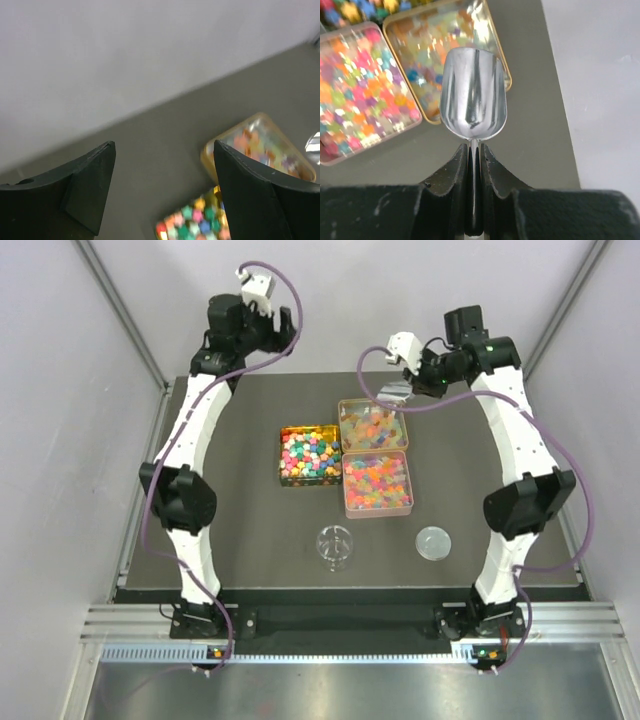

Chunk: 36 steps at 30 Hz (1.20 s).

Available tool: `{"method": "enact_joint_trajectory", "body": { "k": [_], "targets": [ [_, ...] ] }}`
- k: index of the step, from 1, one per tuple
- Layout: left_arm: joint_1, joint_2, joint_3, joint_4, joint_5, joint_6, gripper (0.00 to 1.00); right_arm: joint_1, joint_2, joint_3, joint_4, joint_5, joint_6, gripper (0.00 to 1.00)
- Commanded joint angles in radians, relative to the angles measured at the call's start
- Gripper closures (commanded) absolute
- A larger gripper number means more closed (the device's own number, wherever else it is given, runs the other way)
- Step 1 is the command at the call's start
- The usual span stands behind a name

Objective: Pack the candies
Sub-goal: Scoop the fake candies from the storage box.

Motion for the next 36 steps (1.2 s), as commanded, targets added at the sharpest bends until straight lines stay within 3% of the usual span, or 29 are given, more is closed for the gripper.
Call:
{"method": "enact_joint_trajectory", "body": {
  "k": [1, 5, 15, 20, 25, 29, 36],
  "targets": [
    [0.068, 0.099, 0.010, -0.339, -0.002, -0.182, 0.18, 0.004, 0.083, 0.124, -0.164, 0.125, -0.207, 1.00],
    [0.042, 0.094, -0.093, -0.297, 0.061, -0.200, 0.20, 0.018, 0.163, 0.164, -0.192, 0.210, -0.341, 1.00],
    [0.030, 0.154, -0.058, -0.297, 0.113, -0.191, 0.20, 0.041, 0.263, 0.193, -0.153, 0.278, -0.470, 1.00],
    [0.030, 0.150, -0.052, -0.285, 0.176, -0.181, 0.21, 0.047, 0.173, 0.187, -0.181, 0.187, -0.367, 1.00],
    [0.028, 0.120, -0.122, -0.288, 0.313, -0.201, 0.36, 0.059, -0.002, 0.037, -0.329, 0.100, -0.318, 1.00],
    [0.013, 0.116, -0.168, -0.303, 0.343, -0.180, 0.42, 0.091, -0.102, -0.146, -0.330, 0.133, -0.300, 1.00],
    [-0.028, 0.097, -0.162, -0.297, 0.291, -0.169, 0.41, 0.164, -0.105, -0.184, -0.333, 0.293, -0.073, 1.00]
  ]
}}
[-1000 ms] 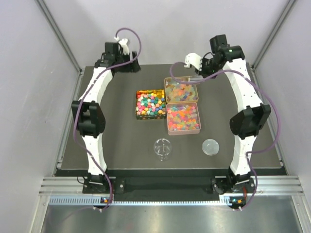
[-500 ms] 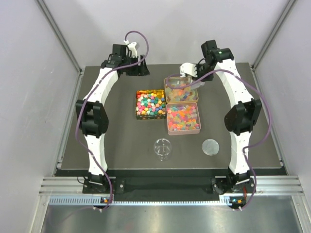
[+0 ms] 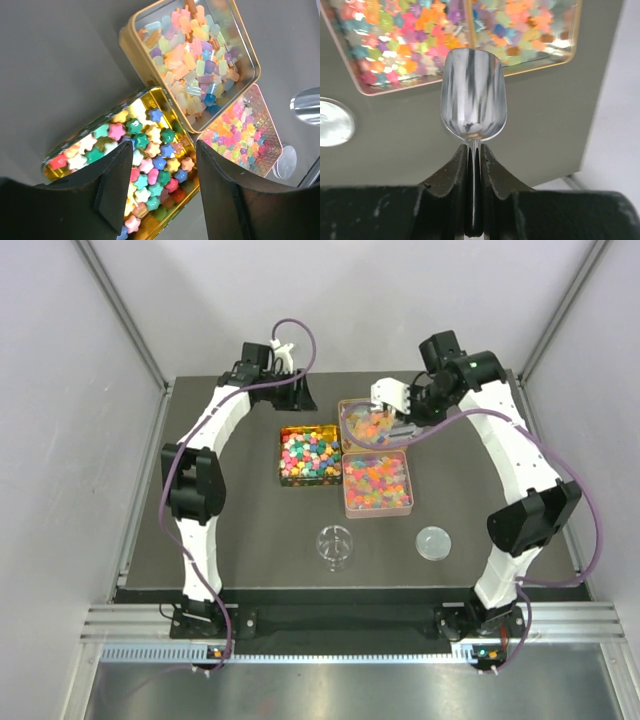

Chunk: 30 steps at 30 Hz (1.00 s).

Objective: Pack the candies
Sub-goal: Scoop the fake candies from the storage box.

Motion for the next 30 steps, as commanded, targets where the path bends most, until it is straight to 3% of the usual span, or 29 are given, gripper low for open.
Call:
{"method": "enact_joint_trajectory", "body": {
  "k": [1, 6, 12, 20, 30],
  "targets": [
    [-0.031, -0.061, 0.027, 0.023, -0.022, 0.019, 0.41, 0.042, -0.007, -0.041, -0.121, 0.071, 0.233, 1.00],
    [-0.053, -0.073, 0.027, 0.009, -0.076, 0.019, 0.41, 0.044, 0.007, -0.053, -0.121, 0.005, 0.521, 1.00],
    [-0.051, -0.110, -0.007, 0.009, -0.140, 0.045, 0.40, 0.048, -0.022, -0.145, -0.121, 0.020, 0.683, 1.00],
    [-0.033, -0.143, -0.050, 0.056, -0.203, 0.070, 0.39, 0.103, -0.081, -0.370, -0.118, 0.052, 0.701, 1.00],
    [-0.008, -0.246, -0.174, 0.126, -0.192, 0.067, 0.38, 0.142, 0.028, -0.286, -0.115, 0.127, 0.714, 1.00]
  ]
}}
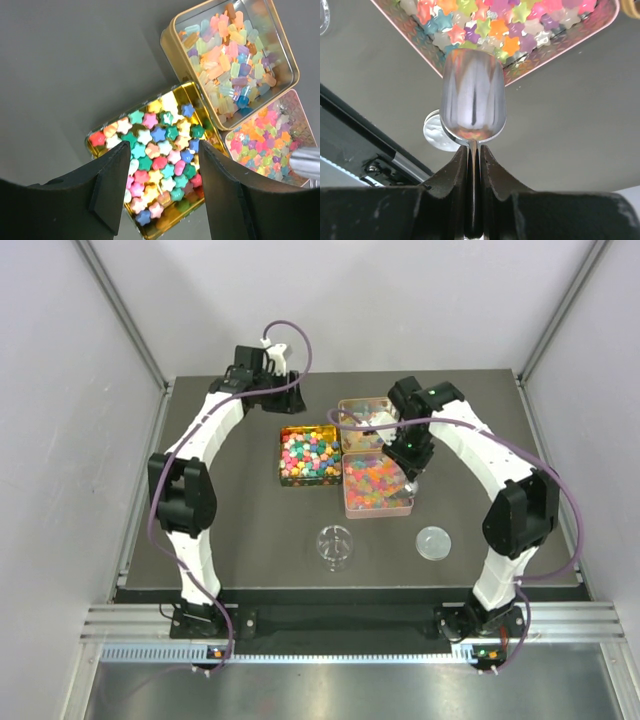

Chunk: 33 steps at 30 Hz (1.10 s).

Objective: Pack the candies
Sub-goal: Scoop the fake candies from the storage box.

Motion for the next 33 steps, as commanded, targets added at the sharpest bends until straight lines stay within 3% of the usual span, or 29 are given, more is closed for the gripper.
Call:
{"method": "enact_joint_trajectory", "body": {
  "k": [1, 11, 25, 33],
  "targets": [
    [0.005, -0.129, -0.061, 0.073, 0.004, 0.018, 0.38, 0.039, 0.035, 0.045, -0.109, 0.043, 0.020, 1.00],
    [0.023, -0.198, -0.135, 0.128, 0.021, 0.018, 0.37, 0.085, 0.076, -0.008, -0.099, 0.144, 0.045, 1.00],
    [0.035, -0.226, -0.139, 0.140, 0.048, 0.012, 0.36, 0.088, 0.026, -0.192, -0.091, 0.071, 0.074, 1.00],
    [0.035, -0.227, -0.142, 0.148, 0.057, -0.002, 0.36, 0.085, 0.081, -0.129, -0.089, 0.054, 0.078, 1.00]
  ]
}}
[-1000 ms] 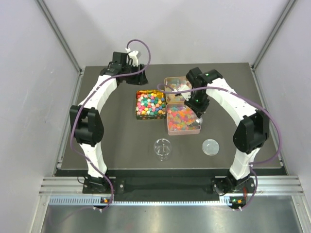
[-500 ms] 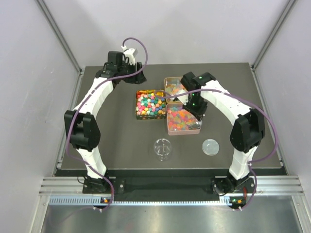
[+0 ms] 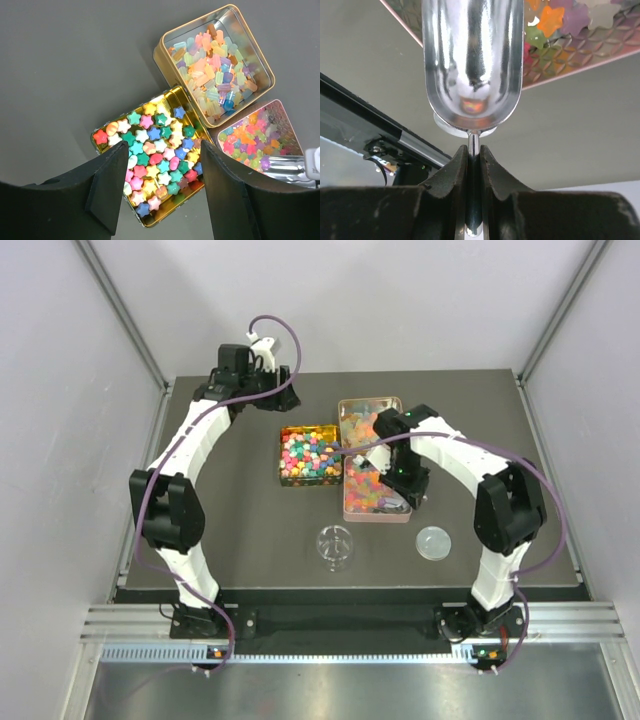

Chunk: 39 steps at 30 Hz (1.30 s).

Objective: Pack the candies
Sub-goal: Scoop the fake candies from the storage box.

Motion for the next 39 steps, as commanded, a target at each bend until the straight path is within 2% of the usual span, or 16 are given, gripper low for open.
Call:
{"method": "enact_joint_trajectory", "body": {
  "k": [1, 21, 29, 39],
  "targets": [
    [0.003, -0.058, 0.003, 0.055, 0.023, -0.005, 0.36, 0.008, 0.046, 0.060, -0.088, -0.038, 0.017, 1.00],
    [0.001, -0.107, -0.072, 0.057, 0.035, -0.015, 0.36, 0.007, 0.235, 0.216, -0.041, -0.070, 0.048, 1.00],
    [0.003, -0.143, -0.113, 0.049, -0.011, 0.014, 0.35, 0.004, 0.272, 0.247, -0.030, -0.133, 0.055, 1.00],
    [0.003, -0.169, -0.146, 0.029, -0.040, 0.071, 0.36, -0.036, 0.181, 0.061, 0.203, -0.151, 0.100, 1.00]
  ]
}}
